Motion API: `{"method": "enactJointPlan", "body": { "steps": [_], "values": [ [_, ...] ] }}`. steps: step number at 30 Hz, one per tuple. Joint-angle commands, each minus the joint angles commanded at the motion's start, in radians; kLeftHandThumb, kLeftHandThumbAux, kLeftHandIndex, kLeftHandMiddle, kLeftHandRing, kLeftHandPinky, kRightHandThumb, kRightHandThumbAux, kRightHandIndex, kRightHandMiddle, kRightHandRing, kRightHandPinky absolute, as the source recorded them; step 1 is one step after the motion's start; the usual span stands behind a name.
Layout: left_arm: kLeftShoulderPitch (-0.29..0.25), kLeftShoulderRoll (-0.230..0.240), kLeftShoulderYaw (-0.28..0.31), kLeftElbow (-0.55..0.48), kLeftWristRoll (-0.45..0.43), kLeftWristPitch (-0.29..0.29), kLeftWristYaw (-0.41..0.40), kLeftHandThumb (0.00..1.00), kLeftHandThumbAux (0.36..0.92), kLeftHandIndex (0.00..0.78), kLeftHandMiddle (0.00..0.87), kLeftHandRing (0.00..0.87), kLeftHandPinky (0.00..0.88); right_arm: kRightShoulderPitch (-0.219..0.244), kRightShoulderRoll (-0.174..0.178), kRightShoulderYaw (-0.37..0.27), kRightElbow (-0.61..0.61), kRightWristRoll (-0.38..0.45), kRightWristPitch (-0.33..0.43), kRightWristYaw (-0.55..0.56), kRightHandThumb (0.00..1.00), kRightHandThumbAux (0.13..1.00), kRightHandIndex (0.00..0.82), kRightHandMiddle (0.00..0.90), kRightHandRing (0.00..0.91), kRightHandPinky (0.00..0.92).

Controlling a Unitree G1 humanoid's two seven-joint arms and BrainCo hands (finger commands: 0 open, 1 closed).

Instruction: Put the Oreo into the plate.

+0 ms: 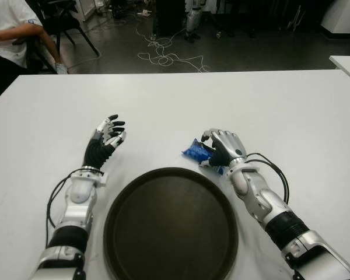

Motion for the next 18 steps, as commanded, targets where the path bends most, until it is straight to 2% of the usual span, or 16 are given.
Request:
{"method": "enactJointPlan", "body": {
  "steps": [5,15,18],
  "values": [
    [0.005,-0.001,-0.004,-0.010,0.009,0.000,0.014,0.025,0.602,0.165,0.267,0.253,0.210,-0.002,-0.005,0.002,0.006,0.005,-0.009,0.000,0.037,0.879,0.477,0.568,0.570,0.548],
    [0.010,-0.004,-0.006,-0.024,-0.004,0.009,-0.002,0.016,0.587,0.154,0.259,0.238,0.177,-0.001,-0.015,0.001,-0.007,0.008,-0.003,0.000,0.040,0.876,0.482,0.581,0.578,0.551],
    [0.011,-0.005,-0.006,-0.024,-0.003,0.007,0.004,0.023,0.586,0.166,0.267,0.251,0.209,0.000,-0.017,0.000,-0.008,0.009,-0.007,0.000,0.040,0.880,0.489,0.590,0.583,0.557]
  ]
}}
